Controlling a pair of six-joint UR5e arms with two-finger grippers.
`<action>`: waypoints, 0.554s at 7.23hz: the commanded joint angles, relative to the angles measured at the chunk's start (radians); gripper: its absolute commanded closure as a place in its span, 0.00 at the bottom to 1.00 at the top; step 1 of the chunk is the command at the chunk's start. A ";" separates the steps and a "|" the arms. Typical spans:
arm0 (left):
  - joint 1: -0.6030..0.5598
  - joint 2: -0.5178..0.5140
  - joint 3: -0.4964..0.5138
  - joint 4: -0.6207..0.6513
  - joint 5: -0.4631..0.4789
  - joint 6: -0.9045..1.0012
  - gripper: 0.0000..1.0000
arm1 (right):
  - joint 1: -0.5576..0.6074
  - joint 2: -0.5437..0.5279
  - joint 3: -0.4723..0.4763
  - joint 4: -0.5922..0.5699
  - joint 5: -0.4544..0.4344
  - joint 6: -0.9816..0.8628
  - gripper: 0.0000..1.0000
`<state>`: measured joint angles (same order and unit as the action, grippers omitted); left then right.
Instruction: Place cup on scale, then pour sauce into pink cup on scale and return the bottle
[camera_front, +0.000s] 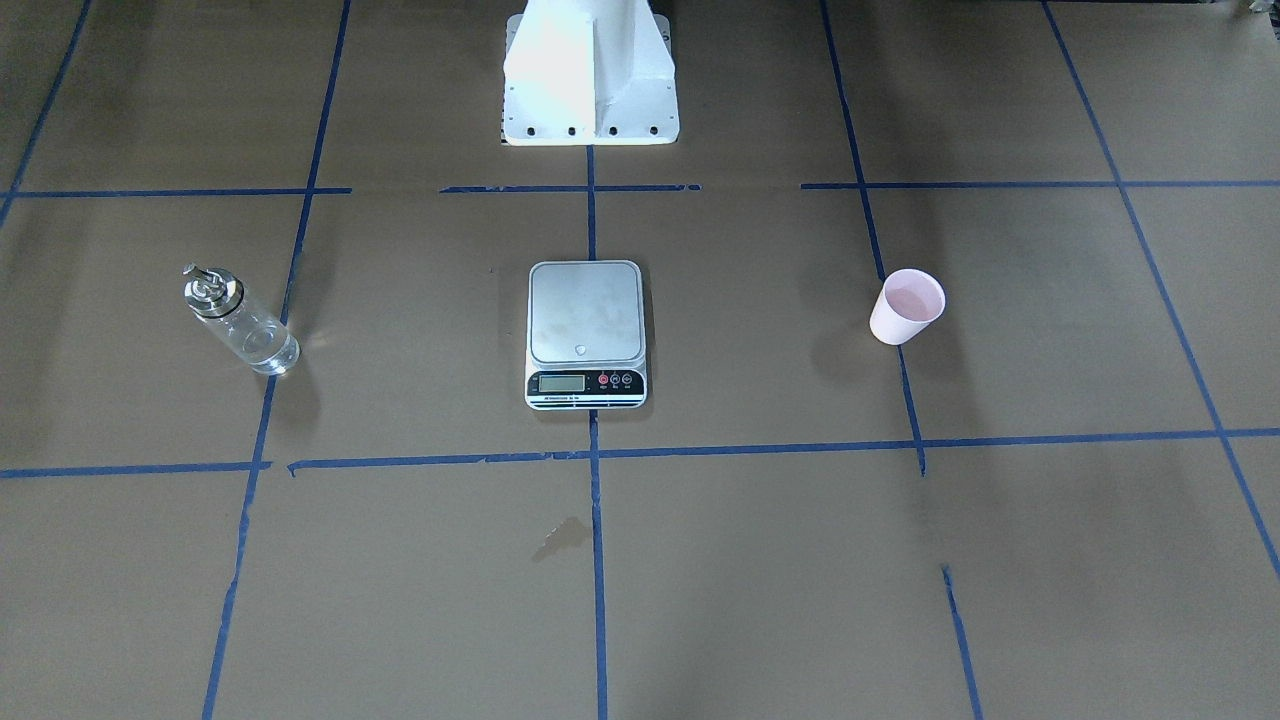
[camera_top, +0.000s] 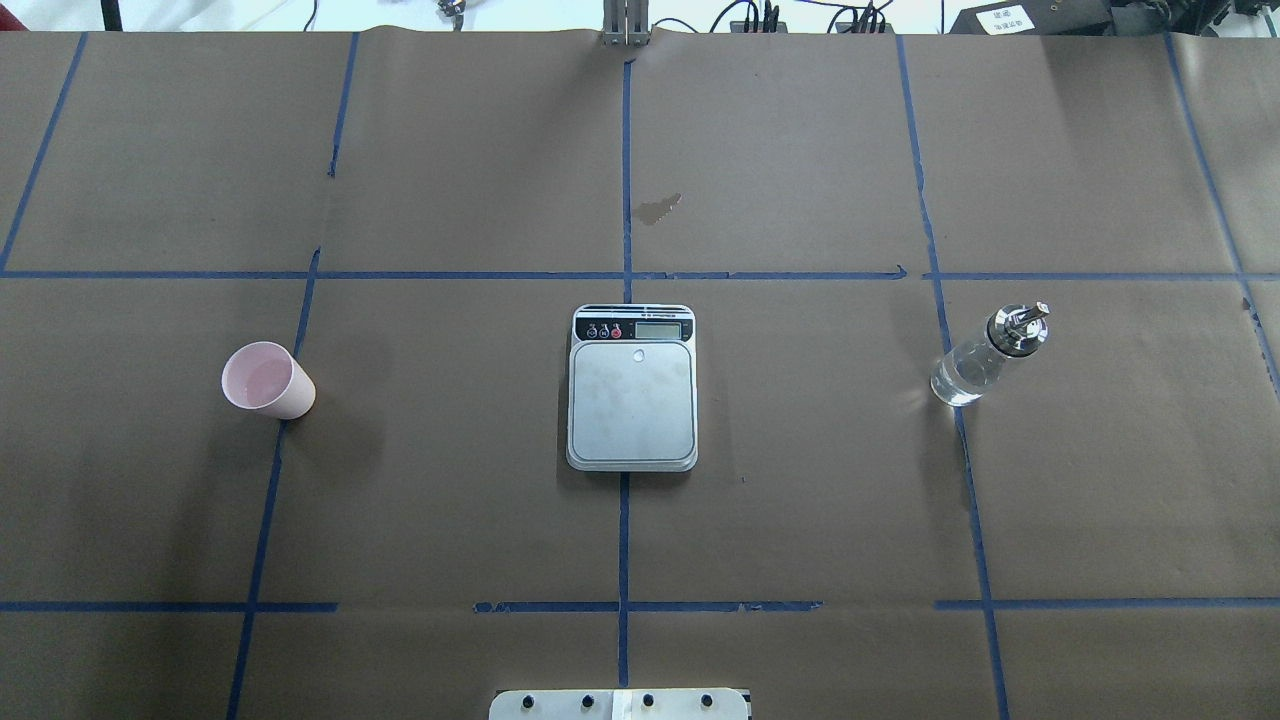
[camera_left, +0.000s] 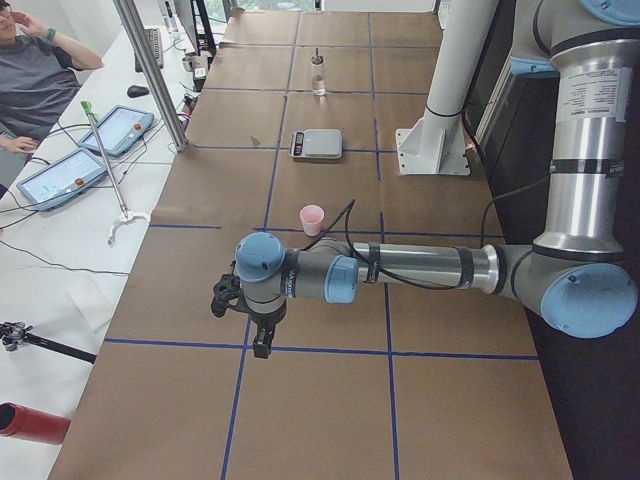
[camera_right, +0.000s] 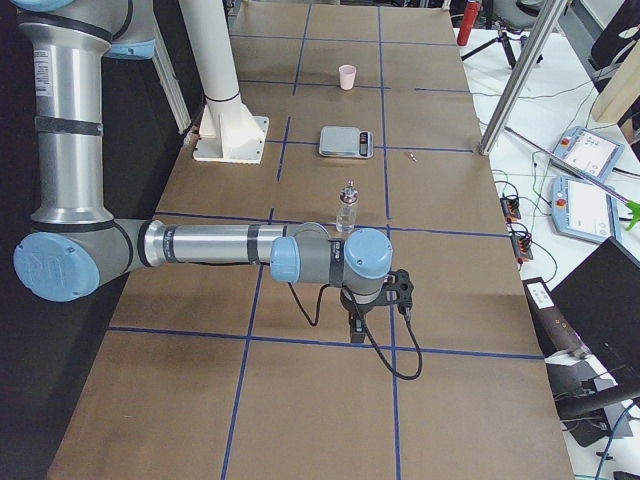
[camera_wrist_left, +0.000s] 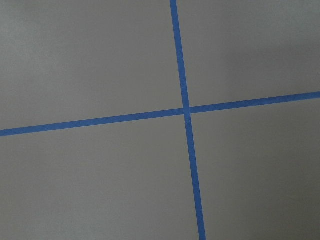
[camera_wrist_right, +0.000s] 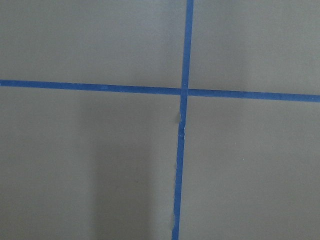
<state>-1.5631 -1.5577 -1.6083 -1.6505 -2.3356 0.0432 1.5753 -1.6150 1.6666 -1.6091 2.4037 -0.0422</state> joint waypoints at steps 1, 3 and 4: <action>0.000 -0.001 -0.004 -0.002 -0.001 -0.003 0.00 | 0.000 0.004 0.007 0.001 0.002 -0.001 0.00; 0.009 -0.056 -0.050 0.001 -0.005 -0.012 0.00 | 0.000 0.004 0.010 0.001 0.002 0.001 0.00; 0.011 -0.126 -0.074 -0.003 -0.010 -0.009 0.00 | 0.000 0.010 0.013 0.001 0.002 0.002 0.00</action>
<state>-1.5568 -1.6147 -1.6529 -1.6512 -2.3417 0.0344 1.5754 -1.6092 1.6763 -1.6077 2.4052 -0.0412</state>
